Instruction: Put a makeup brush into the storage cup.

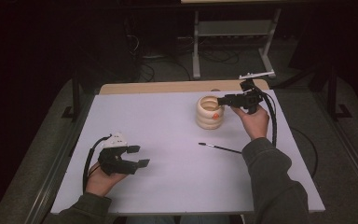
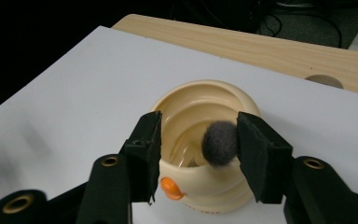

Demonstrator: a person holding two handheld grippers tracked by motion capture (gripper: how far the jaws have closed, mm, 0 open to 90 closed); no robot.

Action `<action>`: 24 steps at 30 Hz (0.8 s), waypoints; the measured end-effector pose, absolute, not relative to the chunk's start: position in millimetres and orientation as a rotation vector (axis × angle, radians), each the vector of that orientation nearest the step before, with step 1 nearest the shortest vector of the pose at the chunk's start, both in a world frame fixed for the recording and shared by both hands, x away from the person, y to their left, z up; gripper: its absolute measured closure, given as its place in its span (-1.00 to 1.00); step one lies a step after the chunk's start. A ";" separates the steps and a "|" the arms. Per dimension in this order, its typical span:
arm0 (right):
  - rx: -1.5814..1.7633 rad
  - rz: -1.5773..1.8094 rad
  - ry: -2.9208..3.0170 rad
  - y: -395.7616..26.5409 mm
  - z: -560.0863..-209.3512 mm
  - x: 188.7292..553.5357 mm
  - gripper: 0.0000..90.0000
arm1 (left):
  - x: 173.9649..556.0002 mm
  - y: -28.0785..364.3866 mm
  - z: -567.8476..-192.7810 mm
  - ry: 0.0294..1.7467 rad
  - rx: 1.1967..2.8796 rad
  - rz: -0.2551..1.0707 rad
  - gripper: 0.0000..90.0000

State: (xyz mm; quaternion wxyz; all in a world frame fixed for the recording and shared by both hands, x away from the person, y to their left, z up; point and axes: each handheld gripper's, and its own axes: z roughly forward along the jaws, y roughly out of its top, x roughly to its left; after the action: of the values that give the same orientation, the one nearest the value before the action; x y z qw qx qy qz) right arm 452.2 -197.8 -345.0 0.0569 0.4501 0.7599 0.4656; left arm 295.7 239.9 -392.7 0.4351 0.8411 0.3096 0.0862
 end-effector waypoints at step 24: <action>1.288 1.418 2.331 -209.0 -350.1 419.4 -0.12 | 295.4 240.4 -392.7 0.779 2.099 0.222 -0.35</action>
State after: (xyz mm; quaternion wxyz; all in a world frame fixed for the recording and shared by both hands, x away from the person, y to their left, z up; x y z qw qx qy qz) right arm 419.4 -209.0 -350.1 0.0622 0.4262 0.7711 0.4690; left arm 295.4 240.4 -392.7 0.4314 0.8417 0.3124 0.0889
